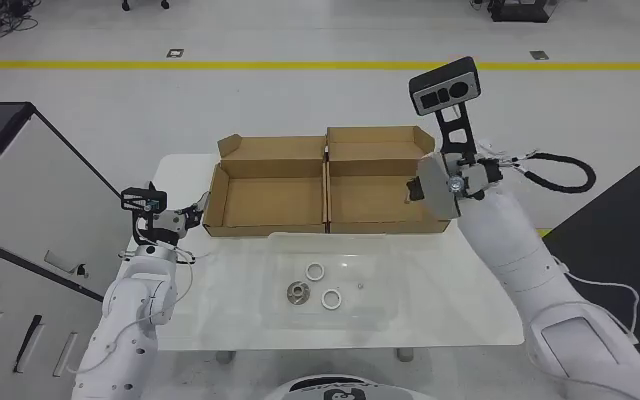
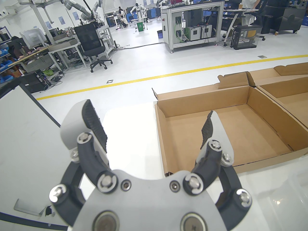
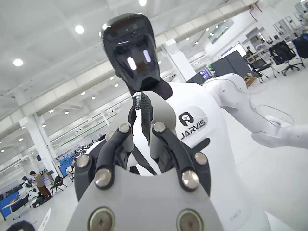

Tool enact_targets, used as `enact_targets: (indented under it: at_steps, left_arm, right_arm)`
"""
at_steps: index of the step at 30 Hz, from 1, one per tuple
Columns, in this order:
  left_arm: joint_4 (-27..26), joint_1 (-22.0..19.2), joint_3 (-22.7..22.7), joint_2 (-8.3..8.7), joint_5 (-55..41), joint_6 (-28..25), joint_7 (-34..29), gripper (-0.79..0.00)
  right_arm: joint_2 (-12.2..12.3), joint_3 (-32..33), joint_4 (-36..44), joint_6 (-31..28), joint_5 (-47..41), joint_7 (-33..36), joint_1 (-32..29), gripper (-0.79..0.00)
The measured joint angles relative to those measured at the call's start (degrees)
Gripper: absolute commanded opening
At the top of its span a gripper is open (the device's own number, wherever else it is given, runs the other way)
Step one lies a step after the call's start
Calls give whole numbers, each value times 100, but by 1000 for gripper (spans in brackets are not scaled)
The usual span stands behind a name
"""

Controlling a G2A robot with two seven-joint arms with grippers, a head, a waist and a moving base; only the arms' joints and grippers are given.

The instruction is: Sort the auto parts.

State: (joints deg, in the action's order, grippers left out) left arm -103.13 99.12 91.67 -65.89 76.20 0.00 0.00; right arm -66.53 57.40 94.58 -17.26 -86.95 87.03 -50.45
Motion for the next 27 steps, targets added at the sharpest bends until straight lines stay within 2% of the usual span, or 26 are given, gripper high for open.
enact_targets:
  at_steps: [8, 13, 17, 27]
  left_arm:
    - [0, 0, 0, 0, 0, 0, 0, 0]
    - [0, 0, 0, 0, 0, 0, 0, 0]
    - [0, 0, 0, 0, 0, 0, 0, 0]
    - [0, 0, 0, 0, 0, 0, 0, 0]
  right_arm:
    - [-248, 85, -7, 21, -523, 21, -145, -785]
    - [-333, 151, -107, -42, -501, -66, -178, -785]
    - [-368, 236, -215, -27, -231, -307, -192, -785]
    - [-317, 558, -355, 257, 1318, -851, -262, -785]
